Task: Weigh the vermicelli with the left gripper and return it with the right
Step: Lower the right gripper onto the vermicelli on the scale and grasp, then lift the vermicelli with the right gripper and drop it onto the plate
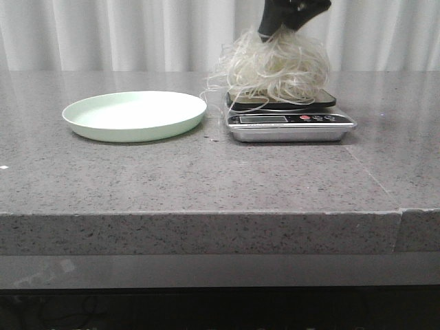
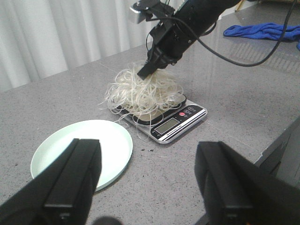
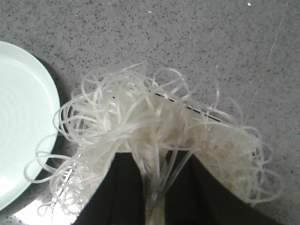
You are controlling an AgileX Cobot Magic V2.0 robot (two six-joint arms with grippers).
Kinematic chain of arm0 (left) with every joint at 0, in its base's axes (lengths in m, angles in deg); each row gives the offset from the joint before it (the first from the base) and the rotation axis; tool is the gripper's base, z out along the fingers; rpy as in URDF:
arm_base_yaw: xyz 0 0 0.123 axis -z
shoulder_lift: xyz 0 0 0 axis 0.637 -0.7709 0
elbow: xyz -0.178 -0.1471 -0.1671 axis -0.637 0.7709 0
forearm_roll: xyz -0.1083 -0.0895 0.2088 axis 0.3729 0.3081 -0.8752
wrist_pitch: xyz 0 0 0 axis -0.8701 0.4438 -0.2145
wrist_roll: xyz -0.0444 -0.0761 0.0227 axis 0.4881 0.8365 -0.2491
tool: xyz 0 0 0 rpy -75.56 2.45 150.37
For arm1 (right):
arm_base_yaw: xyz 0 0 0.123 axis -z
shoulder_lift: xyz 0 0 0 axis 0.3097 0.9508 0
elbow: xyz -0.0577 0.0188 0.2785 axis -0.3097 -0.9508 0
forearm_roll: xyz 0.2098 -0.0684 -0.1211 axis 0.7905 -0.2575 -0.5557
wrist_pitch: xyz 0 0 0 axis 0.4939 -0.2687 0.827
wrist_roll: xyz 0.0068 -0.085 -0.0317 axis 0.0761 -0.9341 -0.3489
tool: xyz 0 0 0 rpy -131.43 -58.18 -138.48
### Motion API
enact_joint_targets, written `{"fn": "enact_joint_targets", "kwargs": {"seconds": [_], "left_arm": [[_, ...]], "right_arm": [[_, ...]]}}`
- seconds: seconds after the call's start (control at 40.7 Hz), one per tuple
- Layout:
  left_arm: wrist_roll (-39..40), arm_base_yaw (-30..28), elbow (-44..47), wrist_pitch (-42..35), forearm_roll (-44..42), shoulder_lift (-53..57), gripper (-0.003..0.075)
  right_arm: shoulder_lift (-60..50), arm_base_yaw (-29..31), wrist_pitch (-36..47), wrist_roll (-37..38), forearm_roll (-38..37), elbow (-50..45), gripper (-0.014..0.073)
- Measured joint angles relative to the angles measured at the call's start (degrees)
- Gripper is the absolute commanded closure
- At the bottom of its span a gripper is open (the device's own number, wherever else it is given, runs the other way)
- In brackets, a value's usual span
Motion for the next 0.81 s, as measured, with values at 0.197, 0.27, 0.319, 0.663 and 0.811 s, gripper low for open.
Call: {"fn": "enact_joint_targets", "kwargs": {"seconds": [0.197, 0.27, 0.319, 0.663, 0.811], "left_arm": [[0.0, 0.0, 0.0, 0.0, 0.0, 0.0, 0.0229], [0.0, 0.0, 0.0, 0.0, 0.0, 0.0, 0.0229], [0.0, 0.0, 0.0, 0.0, 0.0, 0.0, 0.0229], [0.0, 0.0, 0.0, 0.0, 0.0, 0.0, 0.0229], [0.0, 0.0, 0.0, 0.0, 0.0, 0.0, 0.0229]], "right_arm": [[-2.1, -3.0, -2.1, 0.0, -0.4, 8.1, 0.0431], [-2.5, -4.7, -2.0, 0.0, -0.4, 11.6, 0.0431], [-2.6, -6.0, -1.6, 0.0, -0.4, 13.3, 0.0431], [-1.9, -14.5, 3.5, 0.0, -0.4, 15.8, 0.0431], [0.8, -16.2, 3.6, 0.0, -0.1, 16.1, 0.0431]]}}
